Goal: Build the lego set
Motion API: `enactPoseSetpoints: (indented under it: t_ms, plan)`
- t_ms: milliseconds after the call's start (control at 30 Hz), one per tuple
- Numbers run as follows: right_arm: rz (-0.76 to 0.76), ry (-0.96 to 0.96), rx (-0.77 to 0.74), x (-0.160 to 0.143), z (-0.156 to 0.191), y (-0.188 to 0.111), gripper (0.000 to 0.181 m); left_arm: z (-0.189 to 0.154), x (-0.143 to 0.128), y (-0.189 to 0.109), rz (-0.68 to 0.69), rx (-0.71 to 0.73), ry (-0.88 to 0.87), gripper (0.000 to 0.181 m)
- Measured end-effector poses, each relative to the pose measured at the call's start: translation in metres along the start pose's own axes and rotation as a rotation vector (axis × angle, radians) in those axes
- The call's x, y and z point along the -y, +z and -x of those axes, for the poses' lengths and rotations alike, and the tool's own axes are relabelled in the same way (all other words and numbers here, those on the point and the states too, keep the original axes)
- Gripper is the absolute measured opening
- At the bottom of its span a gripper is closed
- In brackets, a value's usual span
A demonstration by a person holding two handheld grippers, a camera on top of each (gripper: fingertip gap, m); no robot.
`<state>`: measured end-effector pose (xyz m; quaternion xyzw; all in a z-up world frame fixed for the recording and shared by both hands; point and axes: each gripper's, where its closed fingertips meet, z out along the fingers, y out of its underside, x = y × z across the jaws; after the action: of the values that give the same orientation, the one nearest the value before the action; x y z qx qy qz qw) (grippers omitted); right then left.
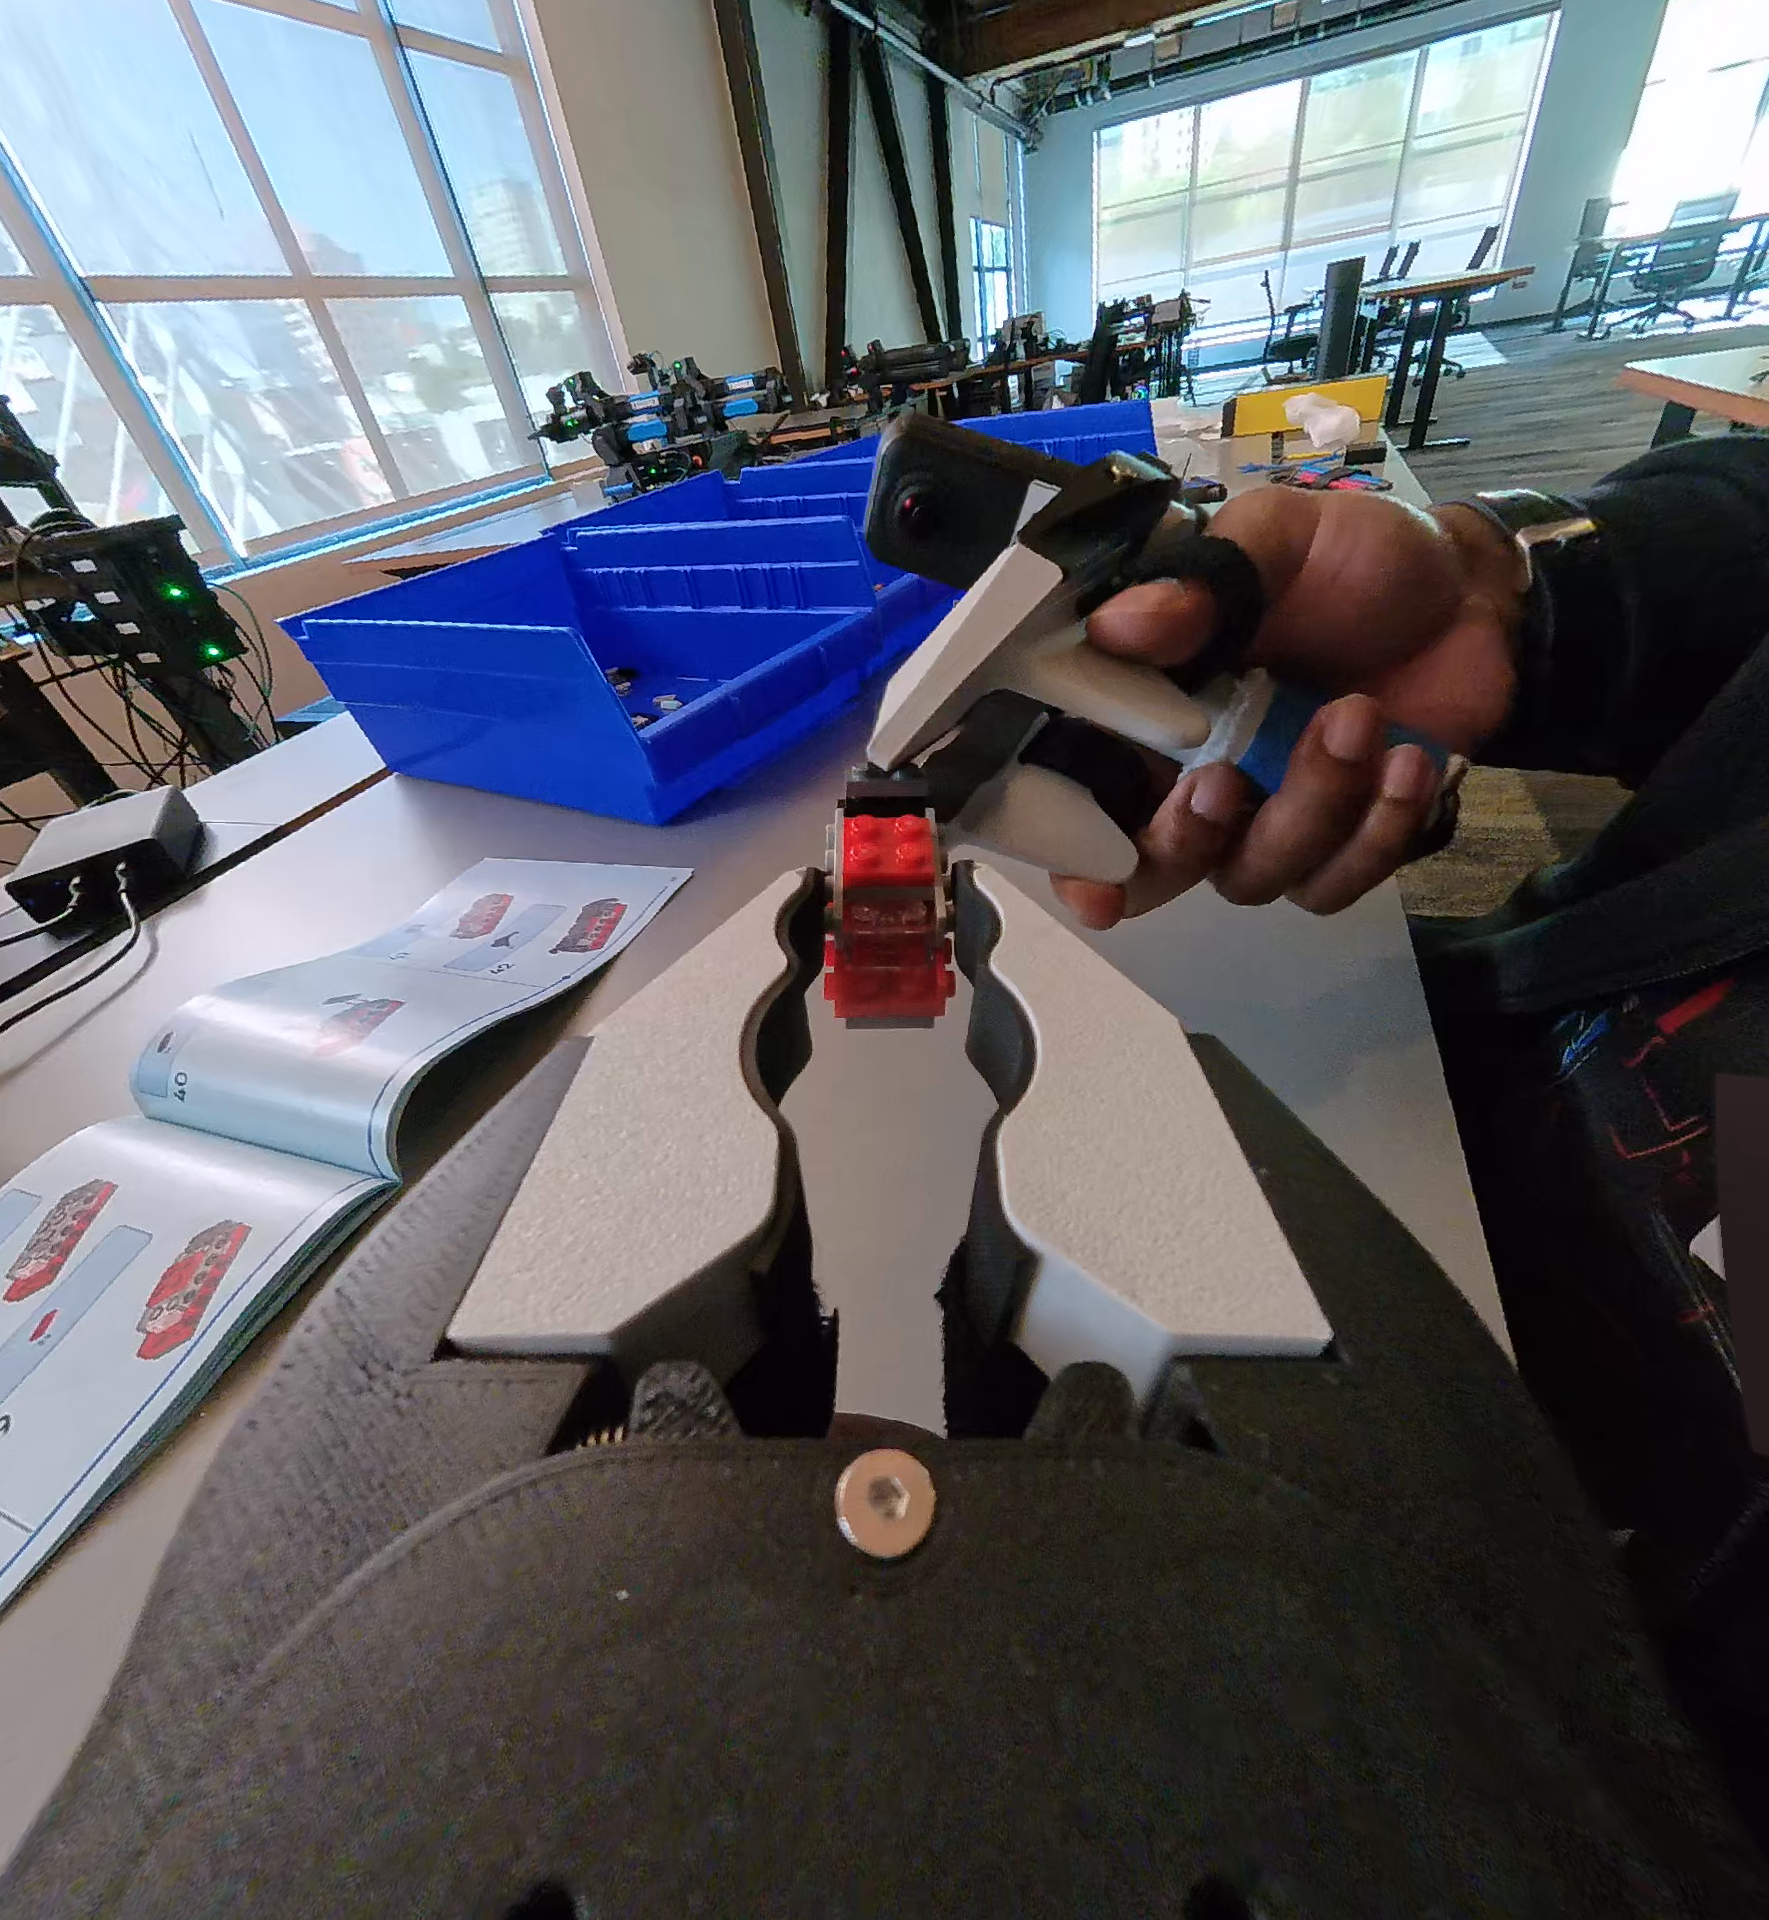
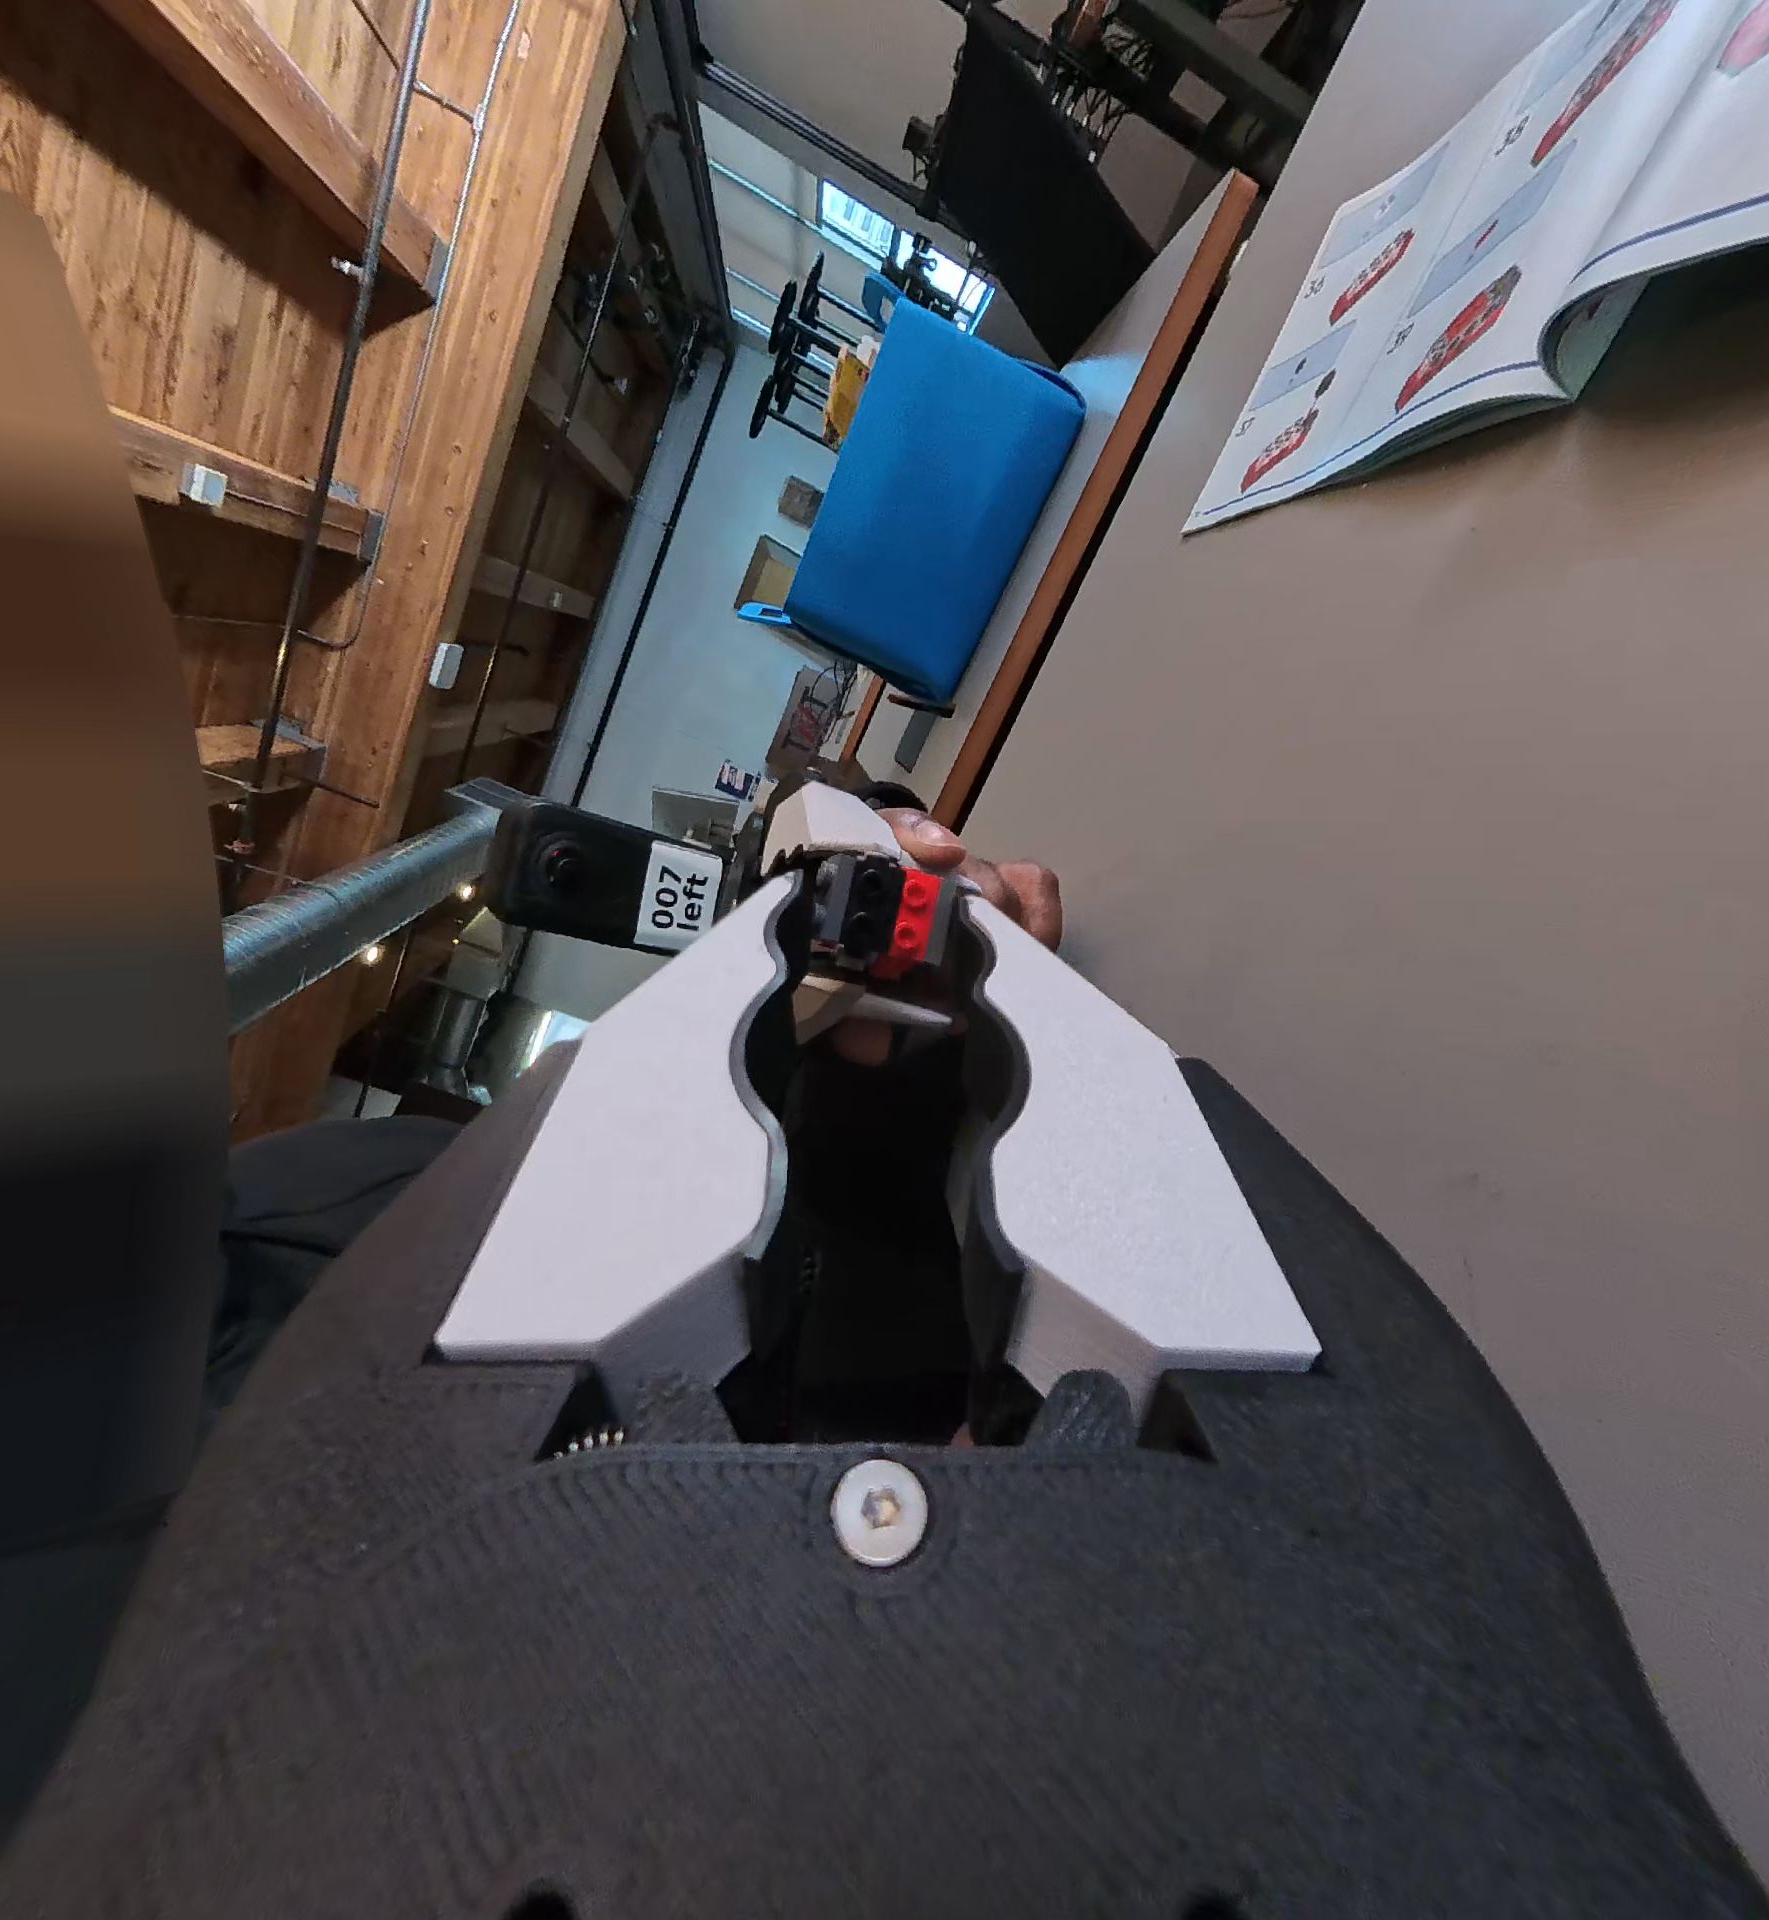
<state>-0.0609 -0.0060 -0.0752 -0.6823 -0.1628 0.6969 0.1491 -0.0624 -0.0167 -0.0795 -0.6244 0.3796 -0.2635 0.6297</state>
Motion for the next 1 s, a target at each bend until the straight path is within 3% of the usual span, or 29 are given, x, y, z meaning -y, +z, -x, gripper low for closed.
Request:
enactPoseSetpoints:
  t_ms: [700, 1000]
  plan:
    - [-0.038, -0.180, -0.101, 0.001, -0.003, 0.001, 0.024, 0.001, -0.005, 0.001, 0.034, 0.019, 0.023, 0.024]
    - [-0.061, -0.229, -0.009, 0.003, 0.009, 0.003, 0.024, 0.005, 0.007, -0.003, -0.053, -0.015, -0.142, 0.032]
